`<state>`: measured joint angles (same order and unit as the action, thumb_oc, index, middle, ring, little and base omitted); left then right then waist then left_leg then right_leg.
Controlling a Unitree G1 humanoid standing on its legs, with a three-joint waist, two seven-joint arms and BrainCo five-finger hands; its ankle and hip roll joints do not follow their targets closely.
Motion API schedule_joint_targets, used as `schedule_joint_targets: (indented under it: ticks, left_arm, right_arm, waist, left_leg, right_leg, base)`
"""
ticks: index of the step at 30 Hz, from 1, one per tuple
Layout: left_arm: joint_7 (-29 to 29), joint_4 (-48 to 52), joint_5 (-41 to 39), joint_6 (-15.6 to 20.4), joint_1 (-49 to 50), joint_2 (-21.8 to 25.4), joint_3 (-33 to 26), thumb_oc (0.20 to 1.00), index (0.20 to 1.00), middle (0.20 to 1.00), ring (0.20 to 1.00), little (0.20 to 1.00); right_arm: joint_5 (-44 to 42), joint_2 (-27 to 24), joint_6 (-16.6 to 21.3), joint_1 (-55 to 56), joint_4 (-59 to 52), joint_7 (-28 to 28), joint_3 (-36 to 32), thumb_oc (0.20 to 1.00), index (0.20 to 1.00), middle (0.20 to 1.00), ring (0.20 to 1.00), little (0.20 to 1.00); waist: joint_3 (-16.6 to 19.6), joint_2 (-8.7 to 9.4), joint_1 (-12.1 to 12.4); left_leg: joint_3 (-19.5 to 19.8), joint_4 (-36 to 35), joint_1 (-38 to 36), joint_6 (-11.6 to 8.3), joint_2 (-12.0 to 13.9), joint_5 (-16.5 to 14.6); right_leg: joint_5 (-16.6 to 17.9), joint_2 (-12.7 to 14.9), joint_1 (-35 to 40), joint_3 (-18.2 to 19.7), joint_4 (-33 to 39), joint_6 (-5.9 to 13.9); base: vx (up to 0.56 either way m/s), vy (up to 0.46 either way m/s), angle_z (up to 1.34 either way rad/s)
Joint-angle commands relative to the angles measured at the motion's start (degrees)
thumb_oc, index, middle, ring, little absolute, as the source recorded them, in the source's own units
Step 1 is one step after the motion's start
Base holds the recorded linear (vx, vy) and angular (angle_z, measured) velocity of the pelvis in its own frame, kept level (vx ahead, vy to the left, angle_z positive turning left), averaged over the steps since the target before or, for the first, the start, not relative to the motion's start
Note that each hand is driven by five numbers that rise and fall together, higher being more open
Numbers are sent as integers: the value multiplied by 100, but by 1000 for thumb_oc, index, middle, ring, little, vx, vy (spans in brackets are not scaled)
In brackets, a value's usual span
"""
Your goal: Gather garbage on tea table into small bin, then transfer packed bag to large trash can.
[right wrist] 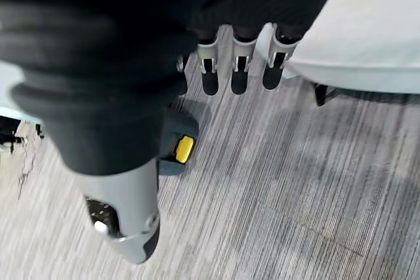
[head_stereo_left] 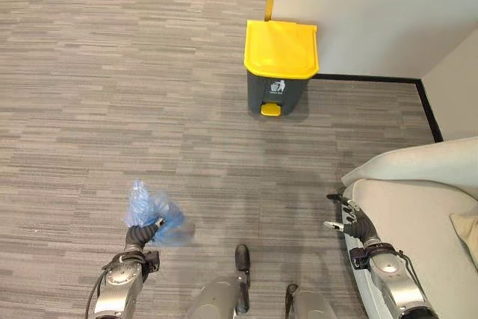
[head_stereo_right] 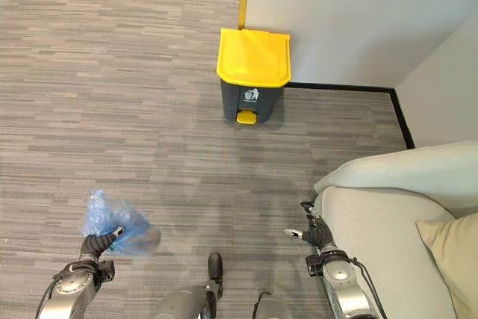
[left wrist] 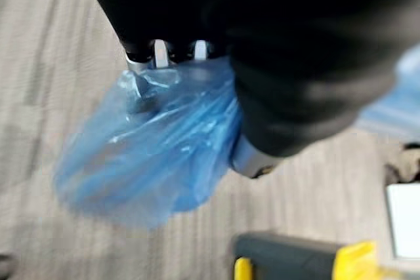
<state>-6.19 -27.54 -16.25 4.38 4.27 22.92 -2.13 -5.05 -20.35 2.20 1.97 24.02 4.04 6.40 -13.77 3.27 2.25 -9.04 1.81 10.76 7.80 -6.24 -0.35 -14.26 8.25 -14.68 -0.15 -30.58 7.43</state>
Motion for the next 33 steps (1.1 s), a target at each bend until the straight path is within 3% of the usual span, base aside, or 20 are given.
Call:
schedule_joint_targets:
  ticks: [1,7,10,11,13,15,18,19,22,28,30,33]
  left_arm:
    - [-47,353,97,262,150,163,-96,200,200,200,200,200]
    - [-27,234,37,269,94,66,-71,200,200,200,200,200]
    - [2,240,50,249,145,26,-81,200,200,200,200,200]
    - [55,271,77,235,200,31,-60,200,200,200,200,200]
    - [101,295,98,220,248,27,-58,200,200,200,200,200]
    - [164,294,143,187,276,5,2,200,200,200,200,200]
    - [153,215,58,215,168,-44,74,200,200,200,200,200]
    - [119,192,-11,233,68,-84,123,200,200,200,200,200]
    - [109,151,-9,255,-46,-127,206,200,200,200,200,200]
    - [116,133,30,236,-13,-151,239,200,200,200,200,200]
    - [129,170,67,219,26,-159,232,200,200,200,200,200]
    - [198,238,105,189,268,-176,134,200,200,200,200,200]
  right_arm:
    - [-29,-172,134,-134,-137,11,62,1000,1000,1000,1000,1000]
    - [-19,-248,115,-76,-162,-9,46,1000,1000,1000,1000,1000]
    - [-6,-291,101,148,-240,-35,-56,1000,1000,1000,1000,1000]
    - [-12,-307,79,260,-296,-66,-116,1000,1000,1000,1000,1000]
    - [8,-337,96,317,-266,-78,-145,1000,1000,1000,1000,1000]
    - [15,-368,111,382,-234,-36,-202,1000,1000,1000,1000,1000]
    - [-37,-455,142,313,-167,31,-181,1000,1000,1000,1000,1000]
    - [-75,-512,147,274,-173,74,-194,1000,1000,1000,1000,1000]
    - [-158,-556,175,228,-123,142,-283,1000,1000,1000,1000,1000]
    - [-224,-500,185,237,-28,261,-348,1000,1000,1000,1000,1000]
    - [-233,-450,169,243,28,281,-337,1000,1000,1000,1000,1000]
    - [-109,-385,135,291,49,210,-327,1000,1000,1000,1000,1000]
  waist:
    - [-73,-51,-12]
    - [-211,-112,-230]
    - [-153,-128,-438]
    - [-107,-151,-452]
    - [-15,-202,-498]
    - [73,-269,-566]
    - [128,-311,-631]
    - [104,-276,-591]
    - [78,-206,-565]
    - [-8,-175,-406]
    - [-8,-157,-363]
    - [102,-209,-312]
  left_leg:
    - [243,738,-146,-497,282,-814]
    - [327,600,-1005,-687,261,-1168]
    - [652,528,-1564,-869,305,-1275]
    - [767,499,-1748,-926,374,-1383]
    - [818,681,-1775,-1133,580,-1196]
    - [792,1154,-1555,-1350,907,-736]
    - [855,1515,-1300,-1346,1060,-176]
    - [865,1321,-1039,-1199,967,-318]
    - [605,913,-529,-1162,883,-531]
    - [310,489,173,-1254,773,58]
    - [215,507,312,-1257,729,159]
    - [166,168,-23,-1159,701,75]
  right_leg:
    - [1322,-188,1,-367,1518,-70]
    - [1727,113,-491,-1406,2319,82]
    - [2104,170,-840,-1340,2543,216]
    - [2036,126,-734,-1265,2541,206]
    - [2062,108,-628,-1188,2400,82]
    - [1901,14,-526,-1266,2299,-71]
    - [1586,-197,-276,-1313,2285,-278]
    - [1444,-245,-85,-1235,2333,-309]
    - [1323,-201,129,-1161,2433,-312]
    - [1340,-332,594,-1041,2719,-320]
    - [1373,-352,730,-962,2851,-293]
    - [1324,-431,933,-738,2947,-195]
  base:
    - [257,29,1]
    - [322,-60,2]
    - [589,-271,60]
    - [471,-280,83]
    - [379,-289,92]
    - [271,-321,89]
    - [235,-210,20]
    - [241,-154,-17]
    - [170,-62,-2]
    - [135,11,-26]
    - [170,111,-50]
    - [211,170,-55]
